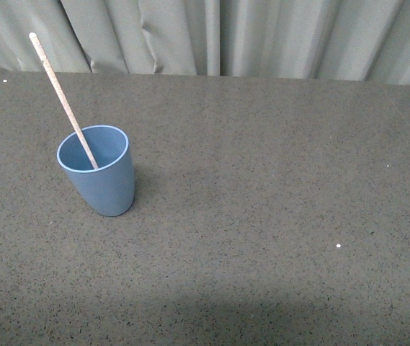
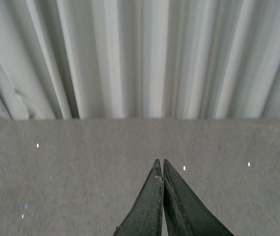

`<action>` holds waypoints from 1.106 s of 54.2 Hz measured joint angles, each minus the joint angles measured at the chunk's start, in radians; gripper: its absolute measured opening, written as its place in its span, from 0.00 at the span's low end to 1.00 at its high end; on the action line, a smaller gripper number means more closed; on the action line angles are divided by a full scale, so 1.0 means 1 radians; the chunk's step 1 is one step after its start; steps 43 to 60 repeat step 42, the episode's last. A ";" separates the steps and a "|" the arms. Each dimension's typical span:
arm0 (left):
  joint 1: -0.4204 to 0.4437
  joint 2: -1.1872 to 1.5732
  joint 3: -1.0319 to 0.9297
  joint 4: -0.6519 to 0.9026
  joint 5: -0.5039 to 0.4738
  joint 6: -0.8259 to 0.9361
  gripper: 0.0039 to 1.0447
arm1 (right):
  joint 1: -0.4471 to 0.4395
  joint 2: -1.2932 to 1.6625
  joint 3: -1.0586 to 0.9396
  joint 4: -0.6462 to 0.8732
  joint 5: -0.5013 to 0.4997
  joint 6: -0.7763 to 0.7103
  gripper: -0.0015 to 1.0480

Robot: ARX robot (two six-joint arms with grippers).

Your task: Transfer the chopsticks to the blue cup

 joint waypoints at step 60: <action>0.000 0.000 0.000 0.000 0.000 0.000 0.94 | 0.000 -0.012 0.000 -0.005 0.000 0.000 0.92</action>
